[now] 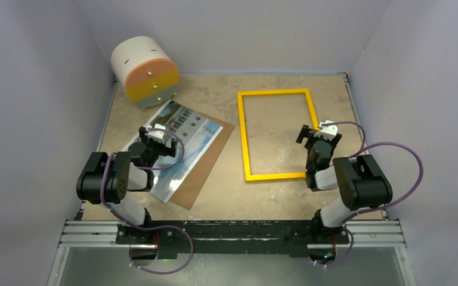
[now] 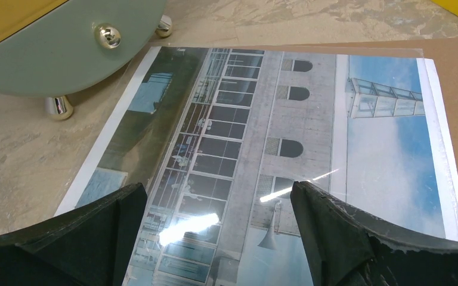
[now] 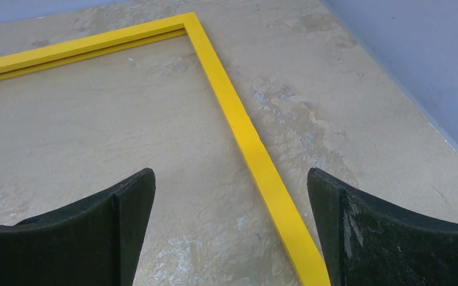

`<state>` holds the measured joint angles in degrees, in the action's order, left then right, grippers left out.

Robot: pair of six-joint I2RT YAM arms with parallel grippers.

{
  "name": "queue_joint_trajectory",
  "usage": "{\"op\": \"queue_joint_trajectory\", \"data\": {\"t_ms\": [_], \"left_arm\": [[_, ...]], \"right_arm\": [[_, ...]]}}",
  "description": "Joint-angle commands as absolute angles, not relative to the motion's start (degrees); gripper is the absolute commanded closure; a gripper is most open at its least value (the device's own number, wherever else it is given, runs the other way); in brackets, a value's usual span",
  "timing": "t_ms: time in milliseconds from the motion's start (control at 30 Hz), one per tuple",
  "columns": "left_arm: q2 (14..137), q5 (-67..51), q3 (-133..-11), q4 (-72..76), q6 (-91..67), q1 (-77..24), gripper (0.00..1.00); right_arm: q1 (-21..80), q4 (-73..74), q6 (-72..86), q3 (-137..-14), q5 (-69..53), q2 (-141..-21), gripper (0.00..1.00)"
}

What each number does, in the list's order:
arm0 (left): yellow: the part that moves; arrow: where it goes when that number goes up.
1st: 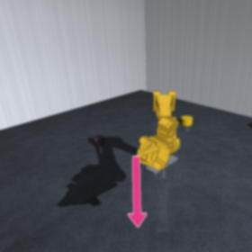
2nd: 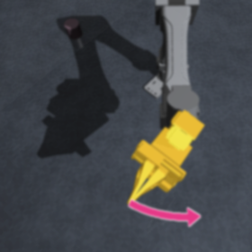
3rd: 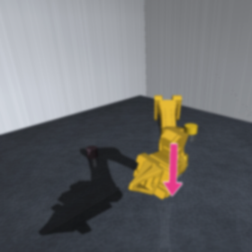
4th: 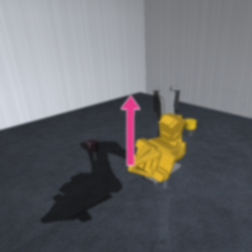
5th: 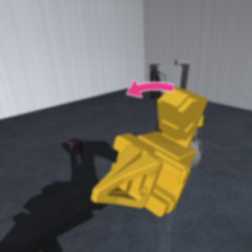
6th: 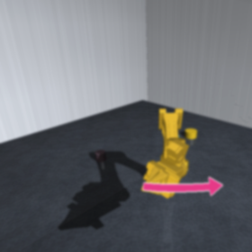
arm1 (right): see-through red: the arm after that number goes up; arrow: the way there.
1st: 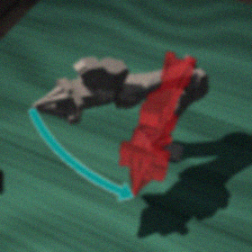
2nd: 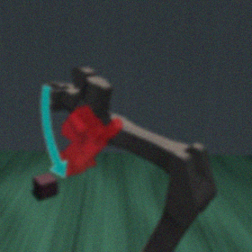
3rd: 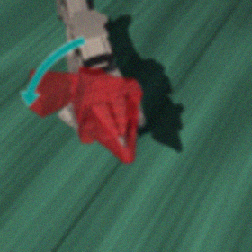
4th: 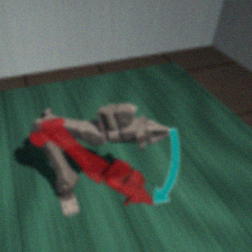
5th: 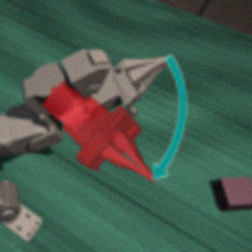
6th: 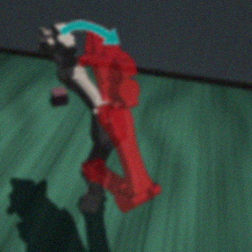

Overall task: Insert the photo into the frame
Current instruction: Turn over the photo frame at the center of the board.

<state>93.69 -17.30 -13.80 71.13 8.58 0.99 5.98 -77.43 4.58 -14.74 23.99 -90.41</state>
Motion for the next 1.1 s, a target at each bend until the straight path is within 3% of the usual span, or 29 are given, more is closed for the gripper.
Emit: {"op": "queue_joint_trajectory", "data": {"t_ms": [0, 267, 367, 433, 533, 633, 900, 1067], "left_arm": [[93.4, -17.3, -14.4, 74.2, 8.8, 0.6, 0.00], [91.9, -15.9, -15.2, 72.6, 7.1, 1.3, 0.00], [84.9, -12.9, -25.9, 51.4, 6.3, 1.6, 0.00], [83.6, -13.2, -36.1, 32.9, 8.3, 1.6, 0.00], [83.2, -13.9, -49.8, 8.9, 9.7, 1.6, 0.00], [83.5, -14.6, -59.6, -5.4, 10.1, 1.8, 0.00], [85.7, -16.3, -74.3, -24.5, 10.8, 2.8, 0.00], [86.4, -17.1, -76.3, -30.8, 11.3, 2.9, 0.00]], "right_arm": [[6.0, -79.6, 5.0, -14.6, 23.8, -90.4, 0.01], [6.9, -70.7, 4.5, -17.5, 26.4, -86.2, 0.01], [7.3, -36.4, 14.1, -31.7, 33.5, -81.0, 0.01], [6.8, -24.7, 23.5, -40.3, 39.5, -82.9, 0.01], [4.1, -11.7, 35.3, -50.1, 30.6, -83.1, 0.01], [3.8, -9.5, 32.1, -56.6, 18.5, -84.4, 0.01], [25.1, 4.8, 24.1, -74.5, 16.6, -95.7, 0.01], [32.2, 10.1, 23.3, -79.6, 16.4, -102.4, 0.01]]}}
